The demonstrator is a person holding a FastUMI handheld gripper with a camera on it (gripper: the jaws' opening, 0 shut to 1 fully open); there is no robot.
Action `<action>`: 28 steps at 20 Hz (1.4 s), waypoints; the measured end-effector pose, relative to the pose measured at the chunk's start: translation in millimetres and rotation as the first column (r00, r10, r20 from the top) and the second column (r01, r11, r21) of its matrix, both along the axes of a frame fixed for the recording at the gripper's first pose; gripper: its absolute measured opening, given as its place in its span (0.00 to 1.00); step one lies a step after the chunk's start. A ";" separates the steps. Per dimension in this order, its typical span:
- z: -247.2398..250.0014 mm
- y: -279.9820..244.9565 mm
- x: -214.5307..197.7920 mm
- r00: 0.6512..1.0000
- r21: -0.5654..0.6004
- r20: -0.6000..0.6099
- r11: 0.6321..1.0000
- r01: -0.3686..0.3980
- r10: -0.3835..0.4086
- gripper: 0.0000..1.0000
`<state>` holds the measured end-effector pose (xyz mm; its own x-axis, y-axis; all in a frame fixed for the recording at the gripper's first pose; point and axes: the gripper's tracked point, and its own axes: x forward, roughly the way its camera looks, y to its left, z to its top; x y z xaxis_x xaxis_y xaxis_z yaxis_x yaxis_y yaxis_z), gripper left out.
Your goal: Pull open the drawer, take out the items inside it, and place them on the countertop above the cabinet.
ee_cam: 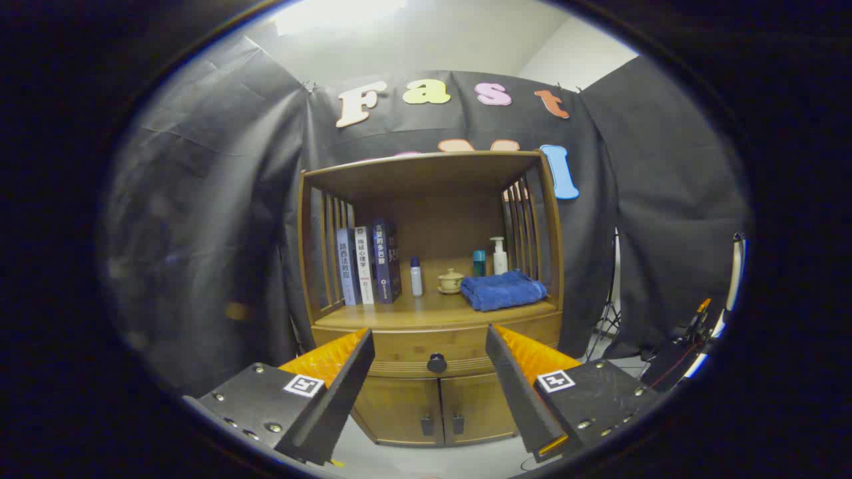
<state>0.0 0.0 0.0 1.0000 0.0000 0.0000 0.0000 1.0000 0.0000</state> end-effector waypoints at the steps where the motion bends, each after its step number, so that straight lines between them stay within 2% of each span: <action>1: 0.0 -1.0 -0.9 1.000 -0.002 0.003 1.000 0.004 -0.004 1.00; 21: -30.3 2.3 8.9 0.999 -0.012 -0.043 1.000 -0.014 0.013 1.00; 28: -59.3 0.2 37.8 0.998 -0.037 -0.069 0.999 0.000 -0.003 1.00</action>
